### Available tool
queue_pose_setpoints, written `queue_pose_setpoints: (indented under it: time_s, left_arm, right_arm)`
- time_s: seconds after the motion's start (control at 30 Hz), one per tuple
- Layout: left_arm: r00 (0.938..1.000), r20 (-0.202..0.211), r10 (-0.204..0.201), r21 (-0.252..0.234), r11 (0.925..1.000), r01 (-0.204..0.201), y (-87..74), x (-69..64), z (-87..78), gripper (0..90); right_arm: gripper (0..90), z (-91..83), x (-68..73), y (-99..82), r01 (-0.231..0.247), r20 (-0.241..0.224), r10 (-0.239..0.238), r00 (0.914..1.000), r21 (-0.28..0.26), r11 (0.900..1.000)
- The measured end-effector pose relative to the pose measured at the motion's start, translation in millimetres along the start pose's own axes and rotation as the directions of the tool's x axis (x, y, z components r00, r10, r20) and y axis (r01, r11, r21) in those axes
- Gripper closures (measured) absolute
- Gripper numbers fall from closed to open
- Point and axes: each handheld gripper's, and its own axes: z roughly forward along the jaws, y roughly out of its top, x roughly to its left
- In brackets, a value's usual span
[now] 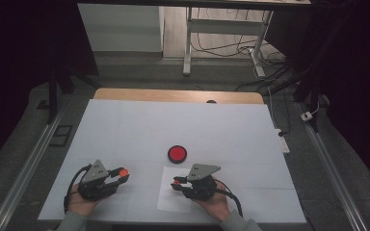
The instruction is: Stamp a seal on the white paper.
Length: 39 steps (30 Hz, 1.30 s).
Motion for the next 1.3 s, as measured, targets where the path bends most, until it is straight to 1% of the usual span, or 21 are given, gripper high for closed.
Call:
queue_pose_setpoints:
  time_s: [0.3,0.5,0.6,0.87,1.2,1.3]
  left_arm:
    - [1.0000,-0.002,-0.002,0.002,1.0000,0.002,-0.6,0.0,0.1,64.7]
    - [1.0000,-0.002,-0.003,0.001,1.0000,0.003,-0.9,0.1,-0.4,64.7]
    - [1.0000,-0.002,-0.003,0.001,1.0000,0.003,-1.1,0.4,-0.6,64.7]
    - [1.0000,-0.004,-0.003,0.000,1.0000,0.003,-1.0,0.0,-0.9,64.7]
    - [1.0000,-0.004,-0.003,0.000,1.0000,0.003,-0.9,-0.3,-1.0,64.7]
    - [1.0000,-0.004,-0.004,0.000,1.0000,0.004,-1.1,-0.2,-1.0,64.7]
  right_arm:
    - [72.2,4.8,-3.0,-4.4,0.002,0.019,-0.002,0.9998,0.033,0.9995]
    - [72.2,10.7,-1.9,-6.2,0.017,0.035,-0.018,0.9992,0.041,0.9990]
    - [72.2,13.3,-1.7,-6.9,0.016,0.047,-0.018,0.9987,0.044,0.9989]
    - [72.2,12.9,-1.8,-7.4,0.030,0.063,-0.033,0.9974,0.057,0.9979]
    - [72.3,15.2,-3.0,-9.1,0.035,0.071,-0.040,0.9967,0.076,0.9965]
    - [72.3,15.7,-3.4,-9.8,0.031,0.064,-0.036,0.9973,0.071,0.9970]
